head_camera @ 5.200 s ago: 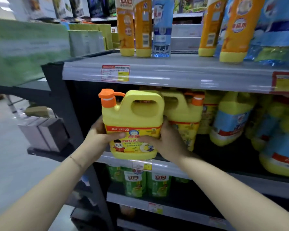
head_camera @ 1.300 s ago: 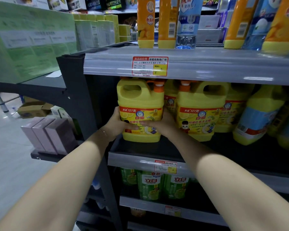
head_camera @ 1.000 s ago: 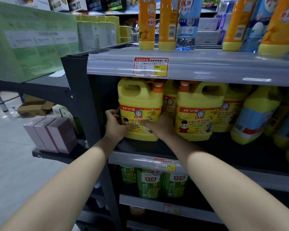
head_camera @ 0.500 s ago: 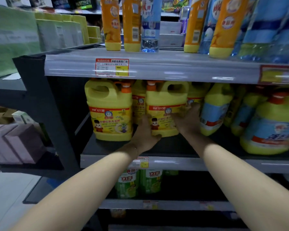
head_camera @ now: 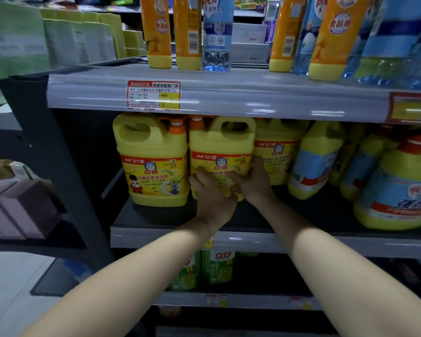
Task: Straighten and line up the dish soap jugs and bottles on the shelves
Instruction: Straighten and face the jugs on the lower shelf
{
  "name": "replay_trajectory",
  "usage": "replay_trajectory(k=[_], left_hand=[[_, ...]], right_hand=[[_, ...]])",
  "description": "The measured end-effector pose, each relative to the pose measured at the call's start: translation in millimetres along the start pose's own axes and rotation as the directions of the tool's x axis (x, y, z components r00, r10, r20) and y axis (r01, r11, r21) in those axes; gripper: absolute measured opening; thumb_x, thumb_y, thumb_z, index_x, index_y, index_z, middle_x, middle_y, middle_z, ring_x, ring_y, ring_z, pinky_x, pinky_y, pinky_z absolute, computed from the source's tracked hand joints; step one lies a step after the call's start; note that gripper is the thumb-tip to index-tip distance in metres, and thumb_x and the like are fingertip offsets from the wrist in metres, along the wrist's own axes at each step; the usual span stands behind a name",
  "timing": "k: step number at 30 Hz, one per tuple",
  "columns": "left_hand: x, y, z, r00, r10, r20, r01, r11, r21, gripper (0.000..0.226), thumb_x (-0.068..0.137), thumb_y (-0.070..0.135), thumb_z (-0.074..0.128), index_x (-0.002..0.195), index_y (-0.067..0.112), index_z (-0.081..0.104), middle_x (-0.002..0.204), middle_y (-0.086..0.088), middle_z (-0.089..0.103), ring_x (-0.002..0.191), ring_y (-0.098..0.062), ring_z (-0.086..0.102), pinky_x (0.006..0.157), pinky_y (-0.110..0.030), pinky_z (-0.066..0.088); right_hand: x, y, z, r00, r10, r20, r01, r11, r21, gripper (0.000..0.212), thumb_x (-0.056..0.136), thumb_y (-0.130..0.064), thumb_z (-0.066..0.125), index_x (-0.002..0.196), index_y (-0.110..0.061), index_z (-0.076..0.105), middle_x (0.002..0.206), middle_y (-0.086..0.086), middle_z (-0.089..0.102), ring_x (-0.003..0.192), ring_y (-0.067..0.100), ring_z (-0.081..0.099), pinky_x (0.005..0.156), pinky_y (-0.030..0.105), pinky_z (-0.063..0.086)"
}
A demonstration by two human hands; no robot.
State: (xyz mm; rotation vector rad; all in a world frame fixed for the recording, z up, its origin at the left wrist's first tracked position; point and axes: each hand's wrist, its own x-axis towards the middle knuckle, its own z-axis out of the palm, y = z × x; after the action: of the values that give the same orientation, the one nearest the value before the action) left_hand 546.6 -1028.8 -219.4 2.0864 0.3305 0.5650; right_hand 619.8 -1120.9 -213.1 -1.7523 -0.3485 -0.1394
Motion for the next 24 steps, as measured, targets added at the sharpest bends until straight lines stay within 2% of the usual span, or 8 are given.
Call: replay_trajectory(k=[4, 8, 12, 15, 17, 19, 21, 24], left_hand=[[2.7, 7.1, 1.6, 0.998, -0.051, 0.042, 0.051, 0.999, -0.004, 0.107, 0.084, 0.026, 0.070, 0.151, 0.007, -0.011, 0.152, -0.014, 0.003, 0.139, -0.027, 0.016, 0.113, -0.031, 0.020], [10.6, 8.3, 0.7, 0.992, -0.071, 0.100, 0.072, 0.997, -0.004, 0.105, 0.085, 0.023, 0.067, 0.151, 0.009, -0.013, 0.154, -0.014, 0.001, 0.140, -0.032, 0.016, 0.114, -0.034, 0.022], [6.4, 2.9, -4.8, 0.990, -0.027, 0.136, 0.029, 0.999, -0.016, 0.104, 0.081, 0.010, 0.066, 0.152, 0.012, -0.010, 0.152, -0.012, 0.005, 0.138, -0.028, 0.021, 0.113, -0.033, 0.030], [2.1, -2.0, -2.1, 1.000, -0.011, 0.006, 0.011, 1.000, -0.029, 0.082, 0.077, 0.005, 0.068, 0.143, 0.009, 0.020, 0.140, -0.009, 0.021, 0.125, -0.023, 0.035, 0.097, -0.018, 0.034], [0.9, -0.2, 4.2, 0.998, 0.053, -0.041, -0.054, 0.998, -0.016, 0.061, 0.077, 0.003, 0.069, 0.127, 0.007, 0.036, 0.130, -0.009, 0.032, 0.119, -0.021, 0.039, 0.093, -0.017, 0.032], [2.0, 8.2, 20.6, 0.992, 0.115, 0.049, -0.115, 0.993, -0.013, 0.045, 0.080, 0.003, 0.065, 0.118, 0.008, 0.043, 0.120, -0.008, 0.042, 0.114, -0.021, 0.044, 0.090, -0.017, 0.033], [7.7, 16.6, 39.5, 0.976, 0.133, 0.174, -0.132, 0.991, -0.016, 0.034, 0.082, 0.004, 0.063, 0.112, 0.009, 0.047, 0.112, -0.005, 0.049, 0.107, -0.022, 0.050, 0.085, -0.021, 0.038], [16.4, 36.8, 78.3, 0.938, 0.133, 0.320, -0.119, 0.991, -0.062, 0.047, 0.078, 0.016, 0.070, 0.120, 0.010, 0.049, 0.120, -0.006, 0.055, 0.112, -0.023, 0.054, 0.096, -0.034, 0.047]], right_hand=[[0.0, 0.6, 8.5, 0.994, -0.097, -0.050, 0.094, 0.994, -0.052, 0.053, 0.079, -0.017, 0.077, 0.117, -0.011, 0.041, 0.106, -0.005, 0.056, 0.099, 0.008, 0.055, 0.070, 0.013, 0.044], [2.9, -0.6, 6.5, 0.994, -0.094, -0.049, 0.092, 0.995, -0.043, 0.054, 0.079, -0.015, 0.076, 0.121, -0.012, 0.042, 0.110, -0.004, 0.057, 0.101, 0.006, 0.054, 0.067, 0.005, 0.042], [2.2, -0.3, 1.8, 0.999, -0.050, -0.001, 0.050, 0.999, -0.018, 0.050, 0.082, -0.017, 0.075, 0.116, -0.022, 0.038, 0.108, -0.004, 0.058, 0.099, 0.023, 0.064, 0.064, 0.031, 0.059], [-0.4, 0.2, -12.0, 0.998, -0.025, 0.063, 0.032, 0.992, -0.126, 0.043, 0.087, -0.019, 0.069, 0.121, -0.015, 0.044, 0.106, -0.001, 0.060, 0.093, 0.022, 0.063, 0.067, 0.030, 0.055], [-1.8, 2.9, -28.9, 0.995, -0.041, 0.088, 0.064, 0.961, -0.270, 0.024, 0.089, -0.023, 0.066, 0.105, -0.011, 0.054, 0.093, -0.001, 0.062, 0.084, 0.017, 0.061, 0.070, 0.028, 0.048], [-4.5, 5.8, -53.6, 0.995, -0.034, 0.096, 0.071, 0.909, -0.410, 0.015, 0.091, -0.023, 0.062, 0.089, -0.008, 0.061, 0.083, 0.003, 0.065, 0.079, 0.018, 0.061, 0.069, 0.028, 0.047], [-6.3, 8.1, -75.6, 0.994, -0.031, 0.101, 0.080, 0.839, -0.538, 0.016, 0.091, -0.019, 0.059, 0.086, -0.005, 0.065, 0.085, 0.010, 0.067, 0.082, 0.023, 0.062, 0.072, 0.032, 0.050], [-11.1, 9.8, -115.5, 0.995, -0.060, 0.083, 0.100, 0.745, -0.659, 0.016, 0.090, -0.017, 0.054, 0.086, -0.005, 0.064, 0.087, 0.012, 0.067, 0.085, 0.026, 0.062, 0.073, 0.037, 0.052]])
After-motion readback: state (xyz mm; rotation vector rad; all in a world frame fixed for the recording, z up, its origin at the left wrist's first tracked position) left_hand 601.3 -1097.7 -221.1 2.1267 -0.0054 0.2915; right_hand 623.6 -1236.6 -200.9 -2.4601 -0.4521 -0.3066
